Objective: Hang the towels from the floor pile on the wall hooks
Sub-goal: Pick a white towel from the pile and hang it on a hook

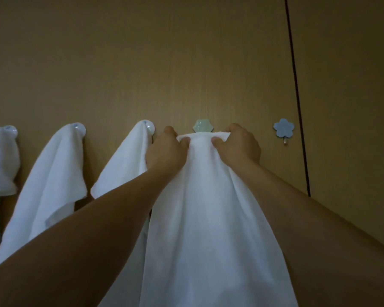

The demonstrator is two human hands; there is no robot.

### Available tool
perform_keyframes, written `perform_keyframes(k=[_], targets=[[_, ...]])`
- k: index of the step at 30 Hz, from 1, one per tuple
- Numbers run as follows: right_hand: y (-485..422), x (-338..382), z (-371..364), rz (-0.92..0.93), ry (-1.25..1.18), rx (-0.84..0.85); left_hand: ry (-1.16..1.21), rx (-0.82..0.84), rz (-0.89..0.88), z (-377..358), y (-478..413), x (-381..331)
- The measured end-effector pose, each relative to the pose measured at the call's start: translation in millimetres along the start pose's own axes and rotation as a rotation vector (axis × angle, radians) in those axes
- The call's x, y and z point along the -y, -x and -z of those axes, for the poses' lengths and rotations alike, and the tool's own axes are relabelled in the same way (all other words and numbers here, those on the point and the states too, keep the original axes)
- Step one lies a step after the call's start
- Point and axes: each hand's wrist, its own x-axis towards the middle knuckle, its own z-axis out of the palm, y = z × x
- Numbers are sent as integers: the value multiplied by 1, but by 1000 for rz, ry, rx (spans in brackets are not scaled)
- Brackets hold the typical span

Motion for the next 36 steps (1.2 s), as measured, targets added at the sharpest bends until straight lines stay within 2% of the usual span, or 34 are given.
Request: perform_keyframes(k=[3,5,8,10,12,15,16,18,22,25,30,36], targets=[[-4,0,1,-54,15,46,25,39,-24,0,-3,0],[-4,4,2,-118,3,94,60,179,-20,1,-3,-2],[3,12,7,-166,56,155,118,417,129,8,-5,-10],[10,14,10,-160,118,152,80,423,139,9,-4,-13],[18,16,11,-69,255,49,-94,270,-19,7,2,-13],[28,19,8,217,412,-147,-414,-51,-442,1,17,-15],[30,19,7,293,426,-142,-452,-67,-531,1,19,-17],[33,13,4,336,346,-47,-419,8,-603,-3,20,-15],[39,4,2,289,26,132,-118,204,-570,-1,22,-12],[36,5,2,277,7,176,94,252,-414,2,19,-21],[28,10,0,245,103,145,88,362,-338,-1,19,-25],[20,11,-1,137,166,177,91,316,-284,2,11,-26]])
